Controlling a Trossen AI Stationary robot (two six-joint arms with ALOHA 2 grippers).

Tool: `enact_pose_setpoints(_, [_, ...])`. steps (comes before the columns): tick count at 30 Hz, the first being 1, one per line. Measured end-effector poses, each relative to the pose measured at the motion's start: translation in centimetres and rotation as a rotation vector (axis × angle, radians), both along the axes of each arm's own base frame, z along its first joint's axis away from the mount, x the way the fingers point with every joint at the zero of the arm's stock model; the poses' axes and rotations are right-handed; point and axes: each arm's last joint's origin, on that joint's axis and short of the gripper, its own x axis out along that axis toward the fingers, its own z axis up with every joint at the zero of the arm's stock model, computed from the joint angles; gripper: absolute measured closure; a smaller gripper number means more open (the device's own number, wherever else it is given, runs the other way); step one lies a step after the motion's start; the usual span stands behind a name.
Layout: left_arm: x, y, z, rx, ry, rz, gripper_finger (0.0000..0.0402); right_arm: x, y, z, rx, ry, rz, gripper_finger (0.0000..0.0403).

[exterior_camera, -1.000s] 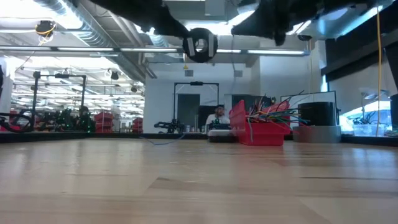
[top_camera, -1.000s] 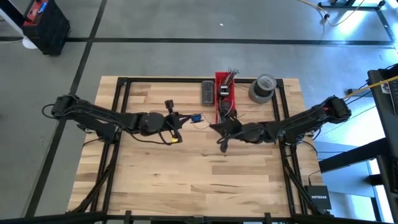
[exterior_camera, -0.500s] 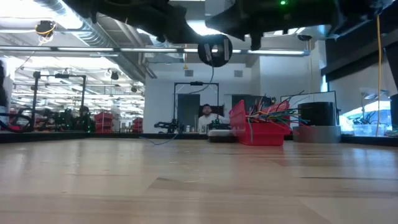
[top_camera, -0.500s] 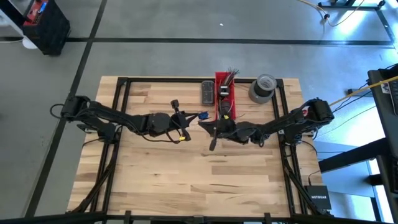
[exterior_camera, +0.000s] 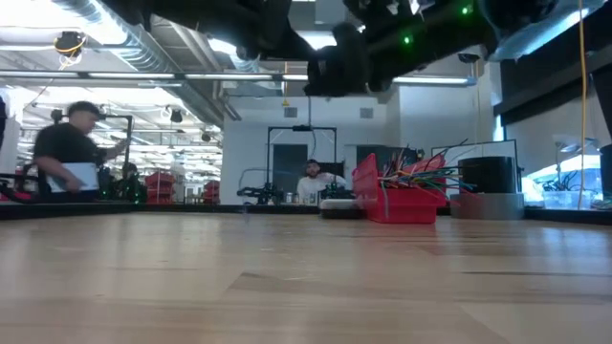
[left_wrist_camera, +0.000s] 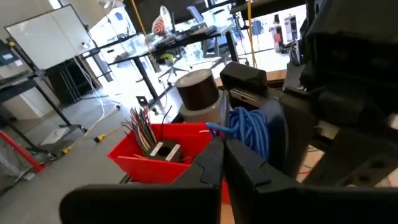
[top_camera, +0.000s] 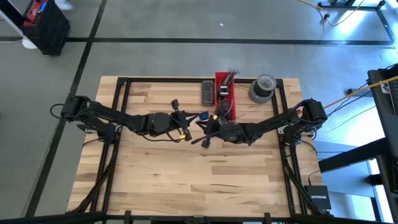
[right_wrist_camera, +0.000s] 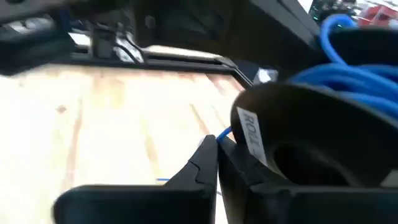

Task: Coil cords
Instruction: Coil the blue wire into the black spool

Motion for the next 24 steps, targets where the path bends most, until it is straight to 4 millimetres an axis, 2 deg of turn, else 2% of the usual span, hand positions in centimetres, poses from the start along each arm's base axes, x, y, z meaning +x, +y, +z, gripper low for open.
enact_pose_setpoints(5, [0.0, 0.0, 0.2, -0.009, -0.021, -0.002, 0.0401, -0.2, -0.2, -0.4, -0.024, 0.046, -0.059, 0.0376])
enact_pose_setpoints(8, [0.0, 0.0, 0.5, -0.011, -0.039, 0.0, 0.0401, -0.7, 0.1, -0.5, -0.041, 0.096, -0.07, 0.035])
enact_pose_setpoints(12, [-0.1, -0.1, 0.5, -0.007, -0.026, -0.006, 0.0401, -2.2, 1.4, 1.3, -0.058, 0.122, -0.047, 0.0305])
enact_pose_setpoints(17, [-0.6, -0.5, 1.2, -0.007, -0.046, -0.02, 0.0401, -5.2, 4.1, 3.3, -0.076, 0.204, 0.057, 0.0268])
enact_pose_setpoints(21, [-0.8, -0.9, 1.5, -0.007, -0.048, -0.033, 0.0401, -6.5, 5.0, 2.4, -0.037, 0.291, 0.066, 0.0261])
enact_pose_setpoints(24, [-0.9, -0.9, 1.6, -0.008, -0.052, -0.035, 0.0401, -5.9, 4.6, 0.7, 0.0, 0.241, 0.034, 0.0261])
